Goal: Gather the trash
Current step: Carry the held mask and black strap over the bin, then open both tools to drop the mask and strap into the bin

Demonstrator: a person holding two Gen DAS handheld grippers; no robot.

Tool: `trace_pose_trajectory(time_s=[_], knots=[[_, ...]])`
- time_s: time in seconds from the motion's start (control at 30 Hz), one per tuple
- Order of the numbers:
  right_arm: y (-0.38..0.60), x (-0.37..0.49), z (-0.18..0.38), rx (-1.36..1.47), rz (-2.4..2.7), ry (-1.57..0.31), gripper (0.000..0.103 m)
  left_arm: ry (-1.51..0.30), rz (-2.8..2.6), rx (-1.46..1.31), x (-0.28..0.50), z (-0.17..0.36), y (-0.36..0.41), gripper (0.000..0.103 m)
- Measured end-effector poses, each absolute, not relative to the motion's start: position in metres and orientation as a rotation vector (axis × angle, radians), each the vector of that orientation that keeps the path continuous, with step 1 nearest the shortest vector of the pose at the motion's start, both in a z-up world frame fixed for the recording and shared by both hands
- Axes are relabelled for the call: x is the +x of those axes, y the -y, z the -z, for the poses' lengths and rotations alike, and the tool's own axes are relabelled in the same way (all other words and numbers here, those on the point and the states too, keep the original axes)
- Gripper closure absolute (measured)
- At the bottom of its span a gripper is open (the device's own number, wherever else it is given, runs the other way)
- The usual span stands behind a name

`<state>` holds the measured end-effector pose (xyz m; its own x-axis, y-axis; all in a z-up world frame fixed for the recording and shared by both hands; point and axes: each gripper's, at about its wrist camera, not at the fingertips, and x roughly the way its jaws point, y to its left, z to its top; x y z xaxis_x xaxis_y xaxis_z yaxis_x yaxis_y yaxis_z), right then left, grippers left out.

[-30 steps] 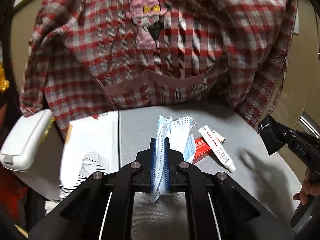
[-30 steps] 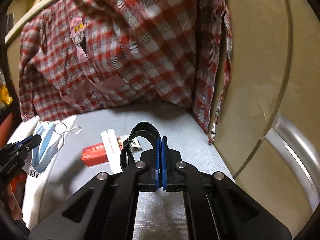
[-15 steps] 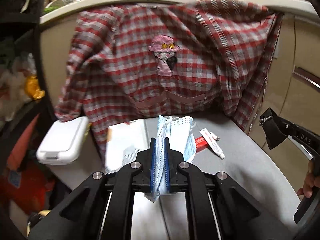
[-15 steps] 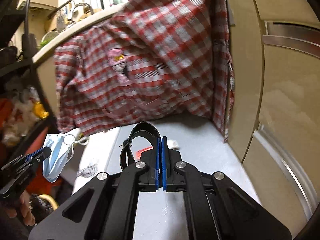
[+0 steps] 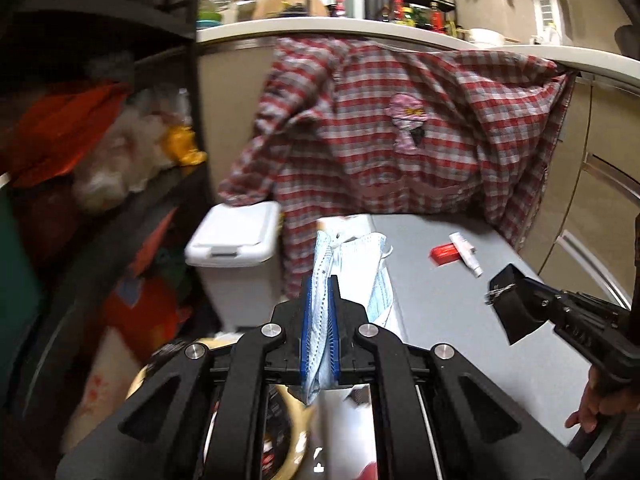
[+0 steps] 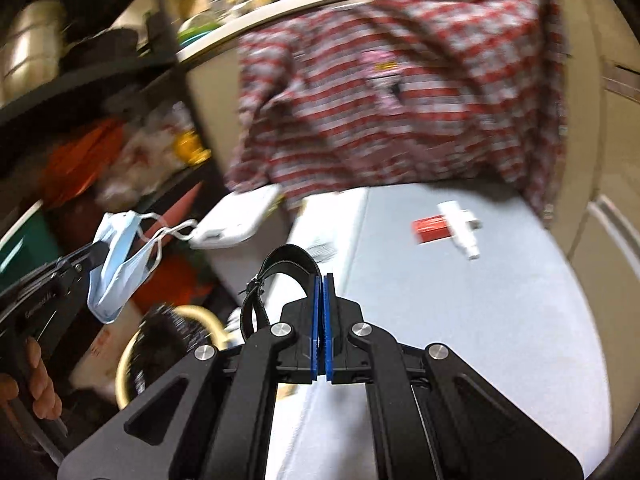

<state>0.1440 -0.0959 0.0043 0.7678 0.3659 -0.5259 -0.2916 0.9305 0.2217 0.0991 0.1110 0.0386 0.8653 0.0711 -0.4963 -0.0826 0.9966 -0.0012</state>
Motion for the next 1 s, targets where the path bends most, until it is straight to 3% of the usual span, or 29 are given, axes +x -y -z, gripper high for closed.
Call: trace_pose_trajectory(time_s=[0.43, 0.9, 1.0], knots=[[-0.056, 0.108, 0.010, 0.000, -0.606, -0.671, 0.101, -0.568, -0.324, -0.105, 0.045, -0.013, -0.216, 0.096], [-0.131, 0.126, 0.038, -0.096, -0.645, -0.754, 0.100, -0.706, -0.374, -0.190, 0.060, 0.031, -0.265, 0.095], [-0.136, 0.130, 0.042, -0.096, -0.634, -0.764, 0.096, -0.721, -0.387, -0.206, 0.062, 0.034, -0.271, 0.095]])
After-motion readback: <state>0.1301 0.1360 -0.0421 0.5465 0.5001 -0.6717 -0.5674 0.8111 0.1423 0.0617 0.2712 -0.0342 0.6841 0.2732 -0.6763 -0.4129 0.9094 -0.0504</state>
